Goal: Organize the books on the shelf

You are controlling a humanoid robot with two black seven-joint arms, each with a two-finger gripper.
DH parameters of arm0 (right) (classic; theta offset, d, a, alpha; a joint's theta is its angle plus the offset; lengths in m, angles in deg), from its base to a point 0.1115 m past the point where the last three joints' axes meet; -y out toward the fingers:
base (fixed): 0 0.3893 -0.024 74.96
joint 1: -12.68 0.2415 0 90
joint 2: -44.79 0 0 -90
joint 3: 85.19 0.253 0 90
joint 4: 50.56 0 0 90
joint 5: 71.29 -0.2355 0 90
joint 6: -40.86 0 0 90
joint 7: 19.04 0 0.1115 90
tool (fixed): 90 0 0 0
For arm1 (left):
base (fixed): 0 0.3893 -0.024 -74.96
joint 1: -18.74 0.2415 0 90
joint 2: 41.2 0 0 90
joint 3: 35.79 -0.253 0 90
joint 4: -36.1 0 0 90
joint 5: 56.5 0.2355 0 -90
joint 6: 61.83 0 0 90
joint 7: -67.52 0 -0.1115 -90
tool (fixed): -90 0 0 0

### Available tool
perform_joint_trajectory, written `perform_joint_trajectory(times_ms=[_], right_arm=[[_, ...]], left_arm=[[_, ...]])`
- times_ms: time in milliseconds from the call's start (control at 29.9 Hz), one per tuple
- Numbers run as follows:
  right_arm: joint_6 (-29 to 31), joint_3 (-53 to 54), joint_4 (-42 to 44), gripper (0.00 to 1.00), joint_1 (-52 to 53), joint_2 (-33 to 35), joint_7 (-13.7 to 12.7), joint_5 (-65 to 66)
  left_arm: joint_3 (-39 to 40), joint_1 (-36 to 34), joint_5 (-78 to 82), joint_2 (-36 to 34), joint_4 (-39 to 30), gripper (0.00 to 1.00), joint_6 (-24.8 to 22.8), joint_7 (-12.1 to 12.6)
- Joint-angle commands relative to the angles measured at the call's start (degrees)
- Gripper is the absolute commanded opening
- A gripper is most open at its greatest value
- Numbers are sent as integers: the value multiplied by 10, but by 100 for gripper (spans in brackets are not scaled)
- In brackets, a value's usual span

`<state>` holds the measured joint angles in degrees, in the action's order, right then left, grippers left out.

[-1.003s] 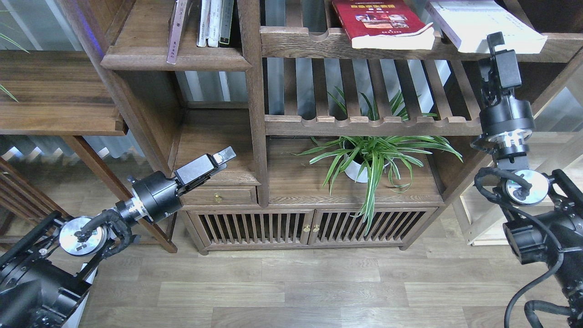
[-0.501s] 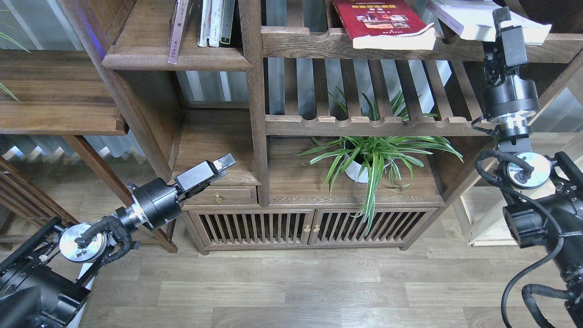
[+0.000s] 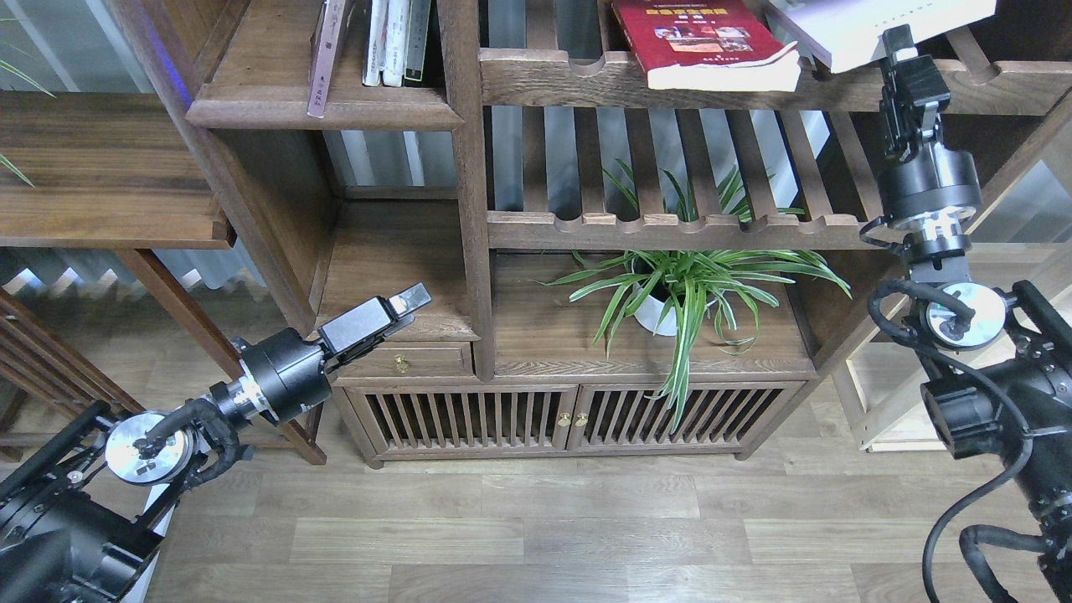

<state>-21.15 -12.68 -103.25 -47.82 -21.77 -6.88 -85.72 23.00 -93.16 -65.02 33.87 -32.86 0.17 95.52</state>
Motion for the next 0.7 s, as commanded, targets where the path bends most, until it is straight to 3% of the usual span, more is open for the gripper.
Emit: perform_joint_trajectory(times_ms=[0,401,435,468,501,635,669], right_arm=[[0,11,-3,3,-17,11,1,0],[0,23,-7,7,-102,32,0,0],[0,23,-7,13,-103,31,0,0],[0,22,-6,28,-102,30,0,3],[0,21,-6,36,-100,30,0,4],[0,22,-6,65,-75,28,1,4],[-4,22,-6,68,-67,27,1,4]], left_arm=[[-1,4,0,0,1,98,0,0],[-10,-2,4,6,2,98,0,0],[-10,-2,4,6,2,98,0,0],[-10,-2,5,6,3,98,0,0],[-12,-2,6,6,3,98,0,0],[-15,-2,6,6,6,98,0,0],[-15,-1,6,7,7,98,0,0]])
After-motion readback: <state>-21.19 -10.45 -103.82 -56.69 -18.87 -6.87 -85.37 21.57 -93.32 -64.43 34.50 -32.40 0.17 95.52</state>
